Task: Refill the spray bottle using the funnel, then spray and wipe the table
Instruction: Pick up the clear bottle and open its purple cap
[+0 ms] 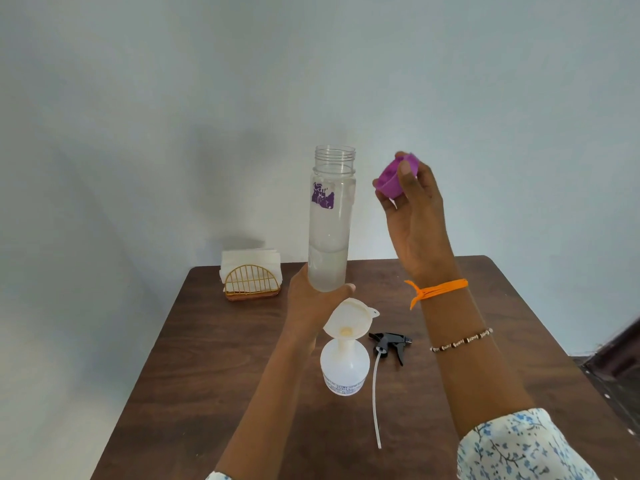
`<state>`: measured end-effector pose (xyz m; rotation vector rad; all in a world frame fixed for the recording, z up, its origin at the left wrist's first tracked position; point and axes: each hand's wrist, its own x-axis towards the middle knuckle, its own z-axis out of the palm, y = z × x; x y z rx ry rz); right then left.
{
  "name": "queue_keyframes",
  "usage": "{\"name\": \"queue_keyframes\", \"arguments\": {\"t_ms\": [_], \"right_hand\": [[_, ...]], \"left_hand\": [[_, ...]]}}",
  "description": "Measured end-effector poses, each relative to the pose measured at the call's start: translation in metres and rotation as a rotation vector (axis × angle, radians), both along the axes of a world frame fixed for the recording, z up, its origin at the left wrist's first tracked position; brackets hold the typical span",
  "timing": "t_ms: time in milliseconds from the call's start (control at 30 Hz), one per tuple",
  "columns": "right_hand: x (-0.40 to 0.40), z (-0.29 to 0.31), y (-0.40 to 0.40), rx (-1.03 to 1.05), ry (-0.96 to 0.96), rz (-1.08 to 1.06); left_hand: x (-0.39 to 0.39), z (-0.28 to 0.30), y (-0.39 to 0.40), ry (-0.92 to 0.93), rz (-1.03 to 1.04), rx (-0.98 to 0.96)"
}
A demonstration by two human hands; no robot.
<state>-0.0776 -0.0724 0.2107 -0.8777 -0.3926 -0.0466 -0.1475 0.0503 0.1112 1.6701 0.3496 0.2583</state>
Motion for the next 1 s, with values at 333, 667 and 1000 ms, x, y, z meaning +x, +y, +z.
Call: {"name": "queue_keyframes", "arguments": {"t_ms": [333, 667, 1000], "right_hand": [[-0.011, -0.099, -0.016, -0.481, 0.415, -0.182], [-0.017, -0.172, -0.044, -0.865, 0.582, -0.066], [-0.009, -0.196, -0.061, -0.966, 0.663, -0.063]], "left_hand": [[-0.002, -0.005, -0.005, 0.009, -0.01, 0.002], [-0.003, -0.011, -0.009, 0.006, -0.019, 0.017], [0.0, -0.012, -0.011, 0.038, -0.012, 0.038]]}}
